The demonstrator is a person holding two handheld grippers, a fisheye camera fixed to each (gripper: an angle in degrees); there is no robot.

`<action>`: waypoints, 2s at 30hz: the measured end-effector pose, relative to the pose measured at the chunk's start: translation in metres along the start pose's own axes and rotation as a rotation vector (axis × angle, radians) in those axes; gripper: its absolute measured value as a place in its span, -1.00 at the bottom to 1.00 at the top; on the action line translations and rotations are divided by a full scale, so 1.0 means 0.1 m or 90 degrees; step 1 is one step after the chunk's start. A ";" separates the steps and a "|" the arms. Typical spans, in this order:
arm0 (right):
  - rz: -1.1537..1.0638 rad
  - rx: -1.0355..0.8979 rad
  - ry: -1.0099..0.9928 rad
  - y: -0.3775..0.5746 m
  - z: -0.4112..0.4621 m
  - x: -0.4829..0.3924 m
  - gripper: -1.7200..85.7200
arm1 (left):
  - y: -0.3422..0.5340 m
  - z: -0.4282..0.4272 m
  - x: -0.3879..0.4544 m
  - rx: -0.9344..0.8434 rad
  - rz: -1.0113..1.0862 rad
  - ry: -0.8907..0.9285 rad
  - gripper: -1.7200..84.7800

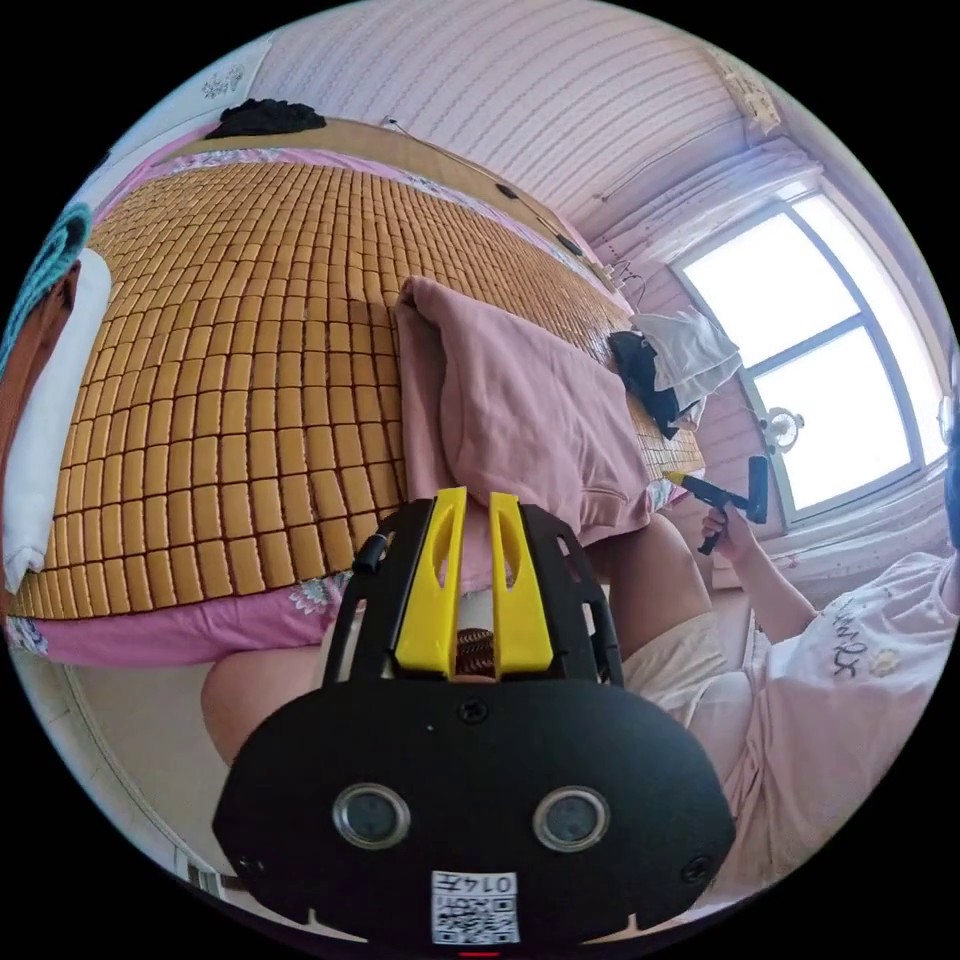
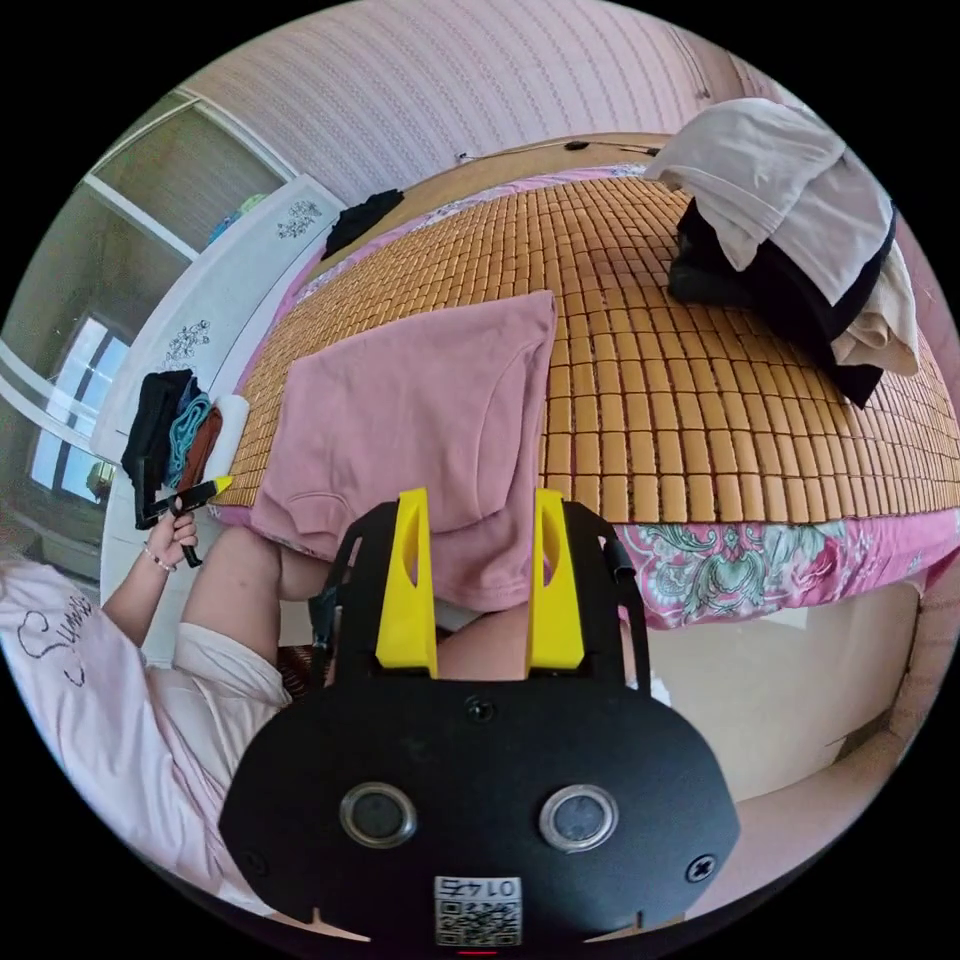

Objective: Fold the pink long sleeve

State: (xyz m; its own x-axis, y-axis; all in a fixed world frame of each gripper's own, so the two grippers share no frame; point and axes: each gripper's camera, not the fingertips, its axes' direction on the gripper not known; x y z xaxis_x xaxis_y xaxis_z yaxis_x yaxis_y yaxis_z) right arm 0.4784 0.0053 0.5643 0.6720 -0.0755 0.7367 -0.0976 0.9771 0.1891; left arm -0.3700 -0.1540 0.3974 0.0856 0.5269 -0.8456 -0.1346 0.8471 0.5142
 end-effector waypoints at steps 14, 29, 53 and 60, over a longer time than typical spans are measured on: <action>-0.100 -0.180 0.001 -0.28 0.50 -0.53 -0.86 | 0.15 0.52 0.40 -0.053 0.047 -0.059 -0.98; -0.150 -0.205 0.145 -0.17 1.30 -1.19 -0.78 | 0.84 1.20 0.87 -0.109 0.199 -0.214 -0.86; -0.383 -0.219 0.197 -1.14 2.34 -3.33 -0.97 | 1.48 3.05 2.36 -0.164 0.448 -0.173 -0.98; -0.446 -0.307 0.266 -1.69 3.90 -4.07 -0.98 | 1.83 3.35 2.41 -0.106 0.481 -0.228 -0.98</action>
State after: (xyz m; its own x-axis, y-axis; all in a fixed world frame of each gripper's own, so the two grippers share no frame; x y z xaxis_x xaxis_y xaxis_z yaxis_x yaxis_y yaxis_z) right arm -0.0647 -0.2072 0.4857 0.6808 -0.6896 0.2470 0.6784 0.7207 0.1425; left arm -0.0437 0.1517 0.3357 0.2181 0.9604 -0.1735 -0.4224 0.2532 0.8703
